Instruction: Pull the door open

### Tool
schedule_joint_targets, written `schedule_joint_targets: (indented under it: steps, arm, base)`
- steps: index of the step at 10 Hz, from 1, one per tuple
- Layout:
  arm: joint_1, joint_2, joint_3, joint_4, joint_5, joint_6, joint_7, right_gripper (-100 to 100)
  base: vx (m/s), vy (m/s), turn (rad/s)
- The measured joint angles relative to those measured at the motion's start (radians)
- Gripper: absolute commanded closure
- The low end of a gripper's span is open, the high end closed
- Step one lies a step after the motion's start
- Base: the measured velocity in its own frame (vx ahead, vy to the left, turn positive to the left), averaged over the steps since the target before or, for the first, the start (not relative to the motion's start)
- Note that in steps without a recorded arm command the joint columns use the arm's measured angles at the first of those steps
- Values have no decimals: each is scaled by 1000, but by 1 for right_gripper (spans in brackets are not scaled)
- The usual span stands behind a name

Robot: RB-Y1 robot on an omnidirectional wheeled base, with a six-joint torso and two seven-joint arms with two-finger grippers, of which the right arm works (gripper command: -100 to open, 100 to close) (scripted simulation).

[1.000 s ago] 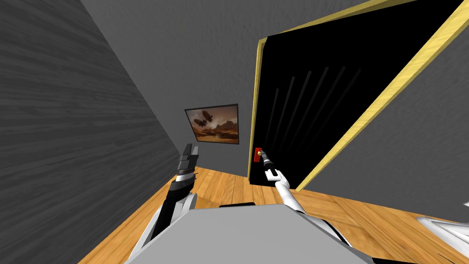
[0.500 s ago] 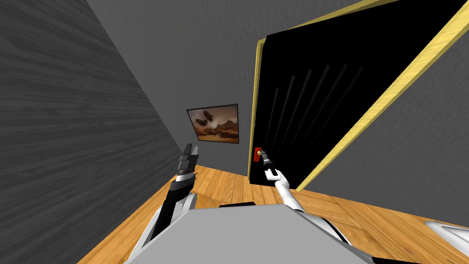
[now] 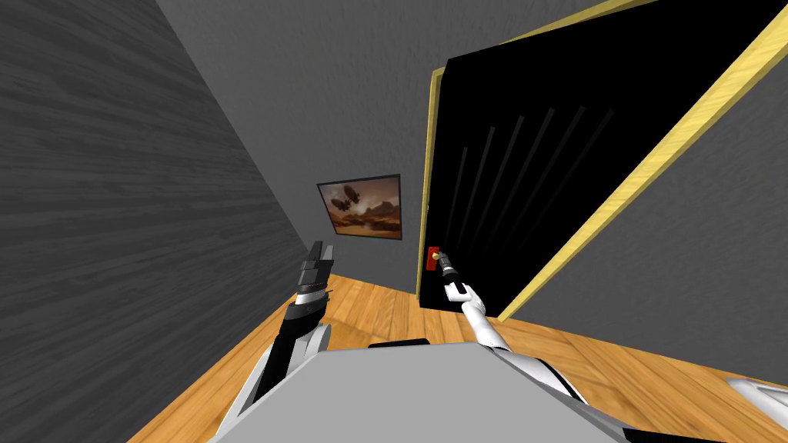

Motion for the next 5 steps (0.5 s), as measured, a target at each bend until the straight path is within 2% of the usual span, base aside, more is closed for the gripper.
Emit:
schedule_joint_targets:
  steps: [1,2,3,4,5]
  arm:
    - [4,-4,6,-1,-14,-1,-26,100]
    - [19,-6,14,-21,-34,7,-58,100]
    - [-7,-16,15,25,-46,-6,-84,100]
    - [4,-15,19,15,-48,-10,-98,100]
    - [11,-5,18,-4,-47,0,-96,100]
  base:
    - [-49,-25,113]
    - [-61,-33,52]
    - [-36,-16,-6]
    - [-9,4,-37]
    - [-29,-7,65]
